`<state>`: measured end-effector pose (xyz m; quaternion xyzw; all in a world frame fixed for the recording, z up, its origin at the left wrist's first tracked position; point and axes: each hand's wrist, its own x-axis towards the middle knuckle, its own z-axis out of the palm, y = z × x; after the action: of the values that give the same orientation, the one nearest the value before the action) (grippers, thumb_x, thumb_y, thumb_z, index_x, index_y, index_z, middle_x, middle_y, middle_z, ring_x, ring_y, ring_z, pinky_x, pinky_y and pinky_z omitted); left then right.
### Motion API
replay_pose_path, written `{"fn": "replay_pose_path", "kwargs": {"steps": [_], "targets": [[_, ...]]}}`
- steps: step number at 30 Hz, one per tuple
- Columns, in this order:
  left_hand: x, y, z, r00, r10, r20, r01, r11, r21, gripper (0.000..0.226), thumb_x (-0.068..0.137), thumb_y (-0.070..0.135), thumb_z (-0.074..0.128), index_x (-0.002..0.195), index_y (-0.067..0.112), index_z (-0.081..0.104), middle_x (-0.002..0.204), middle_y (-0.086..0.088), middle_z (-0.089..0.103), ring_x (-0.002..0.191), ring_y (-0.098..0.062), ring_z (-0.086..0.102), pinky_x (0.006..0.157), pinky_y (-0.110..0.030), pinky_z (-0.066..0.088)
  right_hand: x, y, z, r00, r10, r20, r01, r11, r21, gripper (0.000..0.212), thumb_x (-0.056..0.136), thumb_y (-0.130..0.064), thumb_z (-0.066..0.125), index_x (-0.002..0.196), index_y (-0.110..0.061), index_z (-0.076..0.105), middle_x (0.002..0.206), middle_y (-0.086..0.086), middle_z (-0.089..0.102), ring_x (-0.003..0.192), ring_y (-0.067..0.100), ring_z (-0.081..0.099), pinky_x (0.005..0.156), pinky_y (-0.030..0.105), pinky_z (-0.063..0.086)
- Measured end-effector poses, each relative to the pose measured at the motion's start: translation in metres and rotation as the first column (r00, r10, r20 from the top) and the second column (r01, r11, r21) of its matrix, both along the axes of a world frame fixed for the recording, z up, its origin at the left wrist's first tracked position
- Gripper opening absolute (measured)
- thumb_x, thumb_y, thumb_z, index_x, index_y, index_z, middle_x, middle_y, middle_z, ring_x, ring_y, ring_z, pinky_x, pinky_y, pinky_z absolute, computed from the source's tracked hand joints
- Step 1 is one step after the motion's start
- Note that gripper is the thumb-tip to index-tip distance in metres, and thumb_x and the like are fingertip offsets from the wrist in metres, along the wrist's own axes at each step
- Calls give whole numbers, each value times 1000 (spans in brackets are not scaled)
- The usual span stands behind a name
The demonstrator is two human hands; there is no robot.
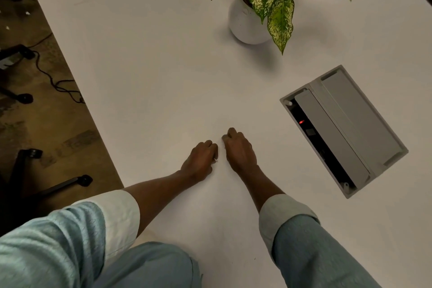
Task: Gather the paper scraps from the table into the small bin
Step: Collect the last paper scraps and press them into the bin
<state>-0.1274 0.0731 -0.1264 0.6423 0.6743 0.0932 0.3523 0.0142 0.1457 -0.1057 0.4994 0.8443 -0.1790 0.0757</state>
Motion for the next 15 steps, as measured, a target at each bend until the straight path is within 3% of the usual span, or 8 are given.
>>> {"fn": "replay_pose_path", "kwargs": {"steps": [3,9,12,15], "targets": [[3,-4,2,998,55,5,-55,998,20,26,75,-14,56,85,10,59,89,-4,59,82,-26,53,74,-47,52,6,-12,0,998,-57,5,57,998,0,18,96,6,48,103,-6,60,113,11,57,96,27,58,72,33,48],[6,-35,-3,998,50,49,-54,994,94,18,87,-10,62,88,8,64,91,-7,62,83,-26,56,73,-46,51,38,-67,1,920,-382,-90,366,918,-154,12,89,-7,59,96,-10,69,105,6,63,90,25,65,75,32,52],[14,-58,-4,996,48,74,-53,996,72,16,88,-9,65,87,8,64,91,-5,63,83,-25,58,73,-46,53,54,-105,4,830,-547,-107,512,825,-240,10,86,-10,65,91,-16,71,100,0,66,87,20,67,76,31,53],[32,-79,-2,990,46,135,-51,998,40,16,87,-8,67,87,7,67,91,-4,65,83,-24,62,75,-44,55,72,-148,8,720,-681,-130,632,722,-283,11,83,-10,71,83,-21,70,93,-5,66,78,11,64,65,16,42]]}}
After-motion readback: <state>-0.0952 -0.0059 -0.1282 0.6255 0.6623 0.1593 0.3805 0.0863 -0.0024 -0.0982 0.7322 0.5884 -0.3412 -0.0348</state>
